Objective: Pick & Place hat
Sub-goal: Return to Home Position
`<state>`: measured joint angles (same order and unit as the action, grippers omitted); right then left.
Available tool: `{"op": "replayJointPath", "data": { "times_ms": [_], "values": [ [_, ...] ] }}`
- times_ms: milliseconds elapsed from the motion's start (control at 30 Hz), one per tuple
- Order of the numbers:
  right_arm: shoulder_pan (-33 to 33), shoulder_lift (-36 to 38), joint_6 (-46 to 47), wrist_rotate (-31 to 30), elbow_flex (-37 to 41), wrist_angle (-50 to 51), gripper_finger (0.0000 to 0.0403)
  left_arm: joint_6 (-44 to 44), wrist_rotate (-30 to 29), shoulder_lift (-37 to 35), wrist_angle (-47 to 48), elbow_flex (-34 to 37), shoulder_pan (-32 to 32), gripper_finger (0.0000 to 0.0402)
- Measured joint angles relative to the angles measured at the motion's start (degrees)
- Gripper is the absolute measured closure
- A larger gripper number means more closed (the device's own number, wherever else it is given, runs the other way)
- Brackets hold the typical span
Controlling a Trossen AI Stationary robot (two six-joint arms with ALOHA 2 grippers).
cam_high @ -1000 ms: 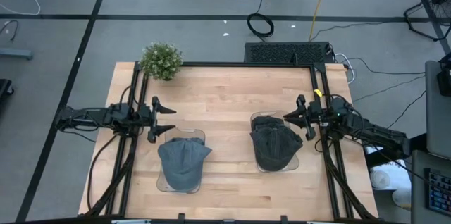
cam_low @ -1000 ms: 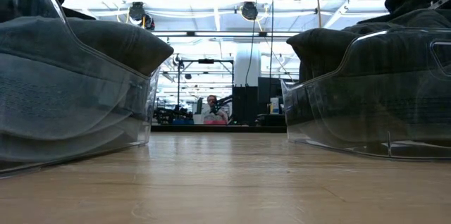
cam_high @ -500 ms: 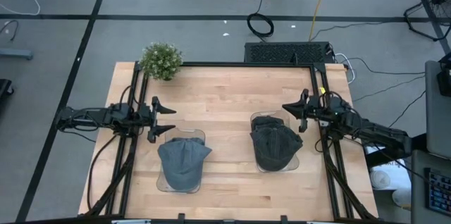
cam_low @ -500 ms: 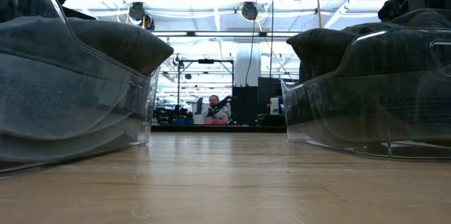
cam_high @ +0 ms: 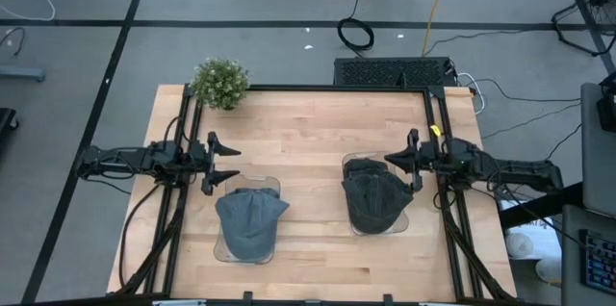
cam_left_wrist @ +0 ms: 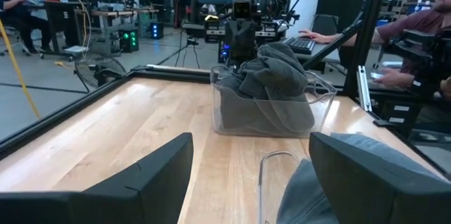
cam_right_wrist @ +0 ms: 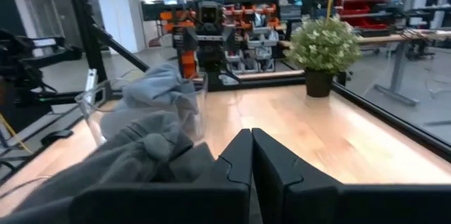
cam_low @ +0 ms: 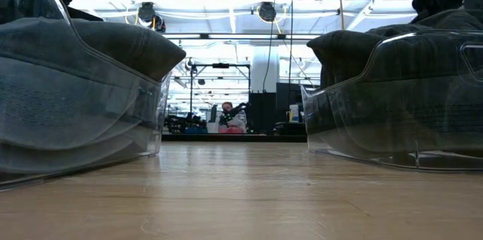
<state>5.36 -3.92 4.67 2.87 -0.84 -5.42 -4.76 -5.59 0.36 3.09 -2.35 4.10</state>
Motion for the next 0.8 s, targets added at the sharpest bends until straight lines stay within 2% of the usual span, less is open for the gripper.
{"op": "replayJointPath", "data": {
  "times_ms": [167, 267, 467, 800],
  "values": [
    [-1.71, 1.0, 0.69, -2.34, 0.0, -0.36, 0.0402, 1.69, -0.02, 0.0, -0.16, 0.02, -0.02, 0.0108],
    [-1.74, 0.99, 4.32, -4.19, 0.04, 0.32, 0.0399, 3.94, -0.03, 0.0, -0.58, 0.07, 0.0, 0.0108],
    [-1.73, 0.79, 14.49, -1.18, 0.04, 2.13, 0.0399, 4.43, -0.22, 0.0, -2.03, 0.24, 0.0, 0.0108],
    [-1.72, 0.79, 10.64, -1.36, 0.04, 3.25, 0.0401, 4.49, -0.22, 0.0, -2.89, 0.24, 0.0, 0.0108]
  ]
}}
